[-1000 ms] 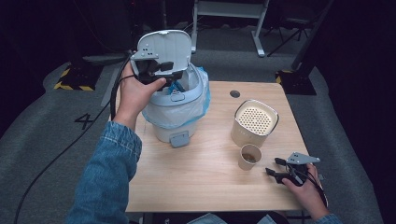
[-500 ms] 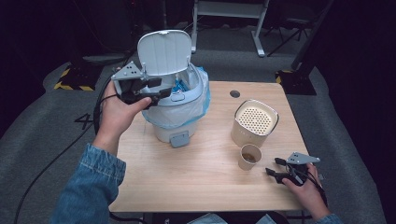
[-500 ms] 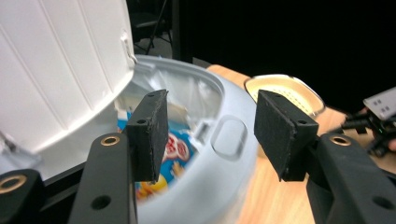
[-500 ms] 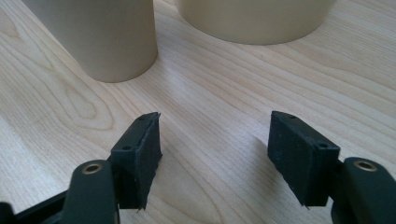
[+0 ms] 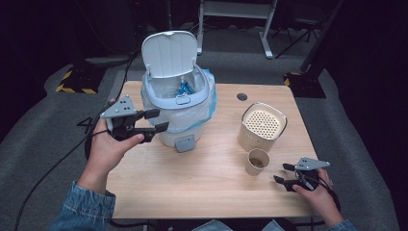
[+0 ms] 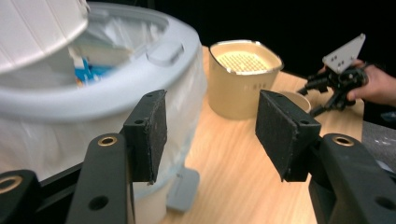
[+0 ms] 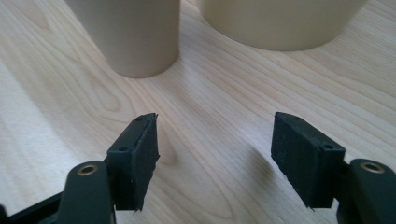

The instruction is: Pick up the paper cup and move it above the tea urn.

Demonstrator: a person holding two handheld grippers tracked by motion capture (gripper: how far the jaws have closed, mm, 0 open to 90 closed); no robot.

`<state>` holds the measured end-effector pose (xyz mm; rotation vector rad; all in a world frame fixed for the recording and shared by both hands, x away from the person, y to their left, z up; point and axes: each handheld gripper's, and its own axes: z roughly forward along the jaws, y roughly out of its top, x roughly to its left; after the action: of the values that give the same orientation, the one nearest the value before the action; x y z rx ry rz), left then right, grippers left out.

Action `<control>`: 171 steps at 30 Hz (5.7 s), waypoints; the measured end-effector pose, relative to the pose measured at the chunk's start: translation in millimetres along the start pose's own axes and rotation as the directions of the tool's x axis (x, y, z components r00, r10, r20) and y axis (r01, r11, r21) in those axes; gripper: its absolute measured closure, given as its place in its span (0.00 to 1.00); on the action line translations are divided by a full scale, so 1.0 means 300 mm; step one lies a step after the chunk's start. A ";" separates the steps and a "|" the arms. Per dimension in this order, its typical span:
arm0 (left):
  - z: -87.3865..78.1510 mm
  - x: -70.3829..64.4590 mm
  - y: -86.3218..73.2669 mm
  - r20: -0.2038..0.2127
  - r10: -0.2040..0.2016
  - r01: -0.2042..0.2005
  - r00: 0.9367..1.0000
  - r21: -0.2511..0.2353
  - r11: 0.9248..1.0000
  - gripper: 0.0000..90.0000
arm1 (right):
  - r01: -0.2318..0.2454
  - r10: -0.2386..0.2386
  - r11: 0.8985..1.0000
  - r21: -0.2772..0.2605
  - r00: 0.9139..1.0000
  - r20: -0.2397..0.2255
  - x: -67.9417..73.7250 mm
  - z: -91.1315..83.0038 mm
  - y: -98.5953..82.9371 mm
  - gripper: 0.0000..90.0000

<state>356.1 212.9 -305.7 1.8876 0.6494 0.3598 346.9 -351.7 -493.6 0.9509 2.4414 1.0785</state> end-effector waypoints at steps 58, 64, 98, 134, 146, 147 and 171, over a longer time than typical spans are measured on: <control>0.297 -0.060 -0.589 -0.107 -0.042 0.077 0.993 0.352 0.933 0.47 | 0.017 -0.024 0.998 -0.060 0.993 -0.117 0.096 0.104 0.161 0.30; 0.301 -0.059 -0.591 -0.111 -0.025 0.063 0.993 0.348 0.935 0.45 | 0.021 -0.032 0.996 -0.091 0.993 -0.115 0.105 0.136 0.176 0.29; 0.314 -0.058 -0.587 -0.125 -0.029 0.072 0.992 0.354 0.932 0.36 | 0.101 -0.137 0.980 -0.169 0.967 -0.215 0.070 0.007 0.292 0.34; 0.315 -0.058 -0.586 -0.125 -0.027 0.070 0.992 0.355 0.932 0.35 | 0.168 -0.209 0.960 -0.226 0.962 -0.174 -0.108 -0.197 0.602 0.35; 0.315 -0.057 -0.586 -0.124 -0.028 0.071 0.992 0.355 0.932 0.35 | 0.144 -0.180 0.962 -0.232 0.974 -0.138 -0.207 -0.169 0.676 0.35; 0.315 -0.057 -0.586 -0.124 -0.028 0.071 0.992 0.355 0.932 0.35 | 0.148 -0.181 0.962 -0.229 0.975 -0.132 -0.216 -0.165 0.681 0.35; 0.316 -0.057 -0.586 -0.122 -0.029 0.071 0.992 0.355 0.932 0.35 | 0.222 -0.238 0.957 -0.189 0.969 -0.069 -0.314 -0.044 0.694 0.36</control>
<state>344.3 183.1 -503.7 2.2046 0.8873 0.3350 502.8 -319.4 -329.0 0.5560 2.4016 1.2548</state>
